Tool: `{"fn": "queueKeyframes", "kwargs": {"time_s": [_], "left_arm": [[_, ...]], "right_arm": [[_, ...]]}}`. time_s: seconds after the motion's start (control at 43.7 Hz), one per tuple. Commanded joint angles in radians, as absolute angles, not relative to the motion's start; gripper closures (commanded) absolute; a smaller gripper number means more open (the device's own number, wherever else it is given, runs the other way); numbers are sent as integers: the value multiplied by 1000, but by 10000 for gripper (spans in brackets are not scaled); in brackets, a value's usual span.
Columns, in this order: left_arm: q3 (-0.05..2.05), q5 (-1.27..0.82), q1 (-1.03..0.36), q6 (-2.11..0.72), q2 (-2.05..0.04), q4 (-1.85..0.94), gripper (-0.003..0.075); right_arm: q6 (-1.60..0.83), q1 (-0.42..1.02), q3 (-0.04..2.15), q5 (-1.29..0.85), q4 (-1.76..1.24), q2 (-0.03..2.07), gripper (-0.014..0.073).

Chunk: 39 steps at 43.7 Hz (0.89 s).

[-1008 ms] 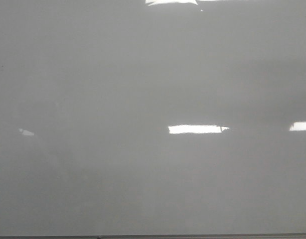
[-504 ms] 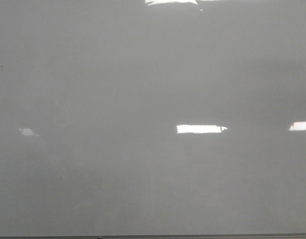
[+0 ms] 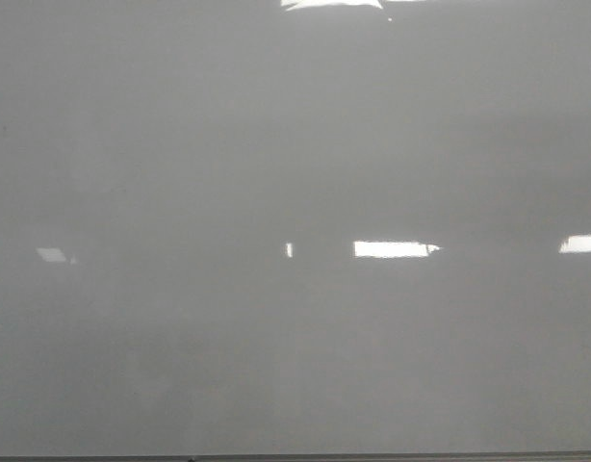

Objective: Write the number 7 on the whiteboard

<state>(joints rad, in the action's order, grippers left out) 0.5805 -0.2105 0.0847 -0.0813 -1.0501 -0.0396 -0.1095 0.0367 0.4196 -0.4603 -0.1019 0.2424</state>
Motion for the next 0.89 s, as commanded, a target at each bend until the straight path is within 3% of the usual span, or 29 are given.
{"fn": "queueKeyframes", "kwargs": {"time_s": [0.0, 0.389, 0.71, 0.779, 0.87], "left_arm": [[631, -91, 86, -84, -1128, -10, 83], [632, 164, 91, -84, -1320, 8, 83], [637, 243, 101, -84, -1392, 8, 85], [637, 243, 101, -84, -1404, 8, 106], [637, 243, 101, -84, -1411, 8, 205]], "right_arm": [[-110, 35, 456, -381, -109, 259, -30], [-110, 35, 456, -381, -109, 259, -30], [-110, 35, 456, -381, -109, 259, -30], [-110, 35, 456, -381, -109, 259, -30], [-110, 35, 456, -381, -109, 259, -30]]}}
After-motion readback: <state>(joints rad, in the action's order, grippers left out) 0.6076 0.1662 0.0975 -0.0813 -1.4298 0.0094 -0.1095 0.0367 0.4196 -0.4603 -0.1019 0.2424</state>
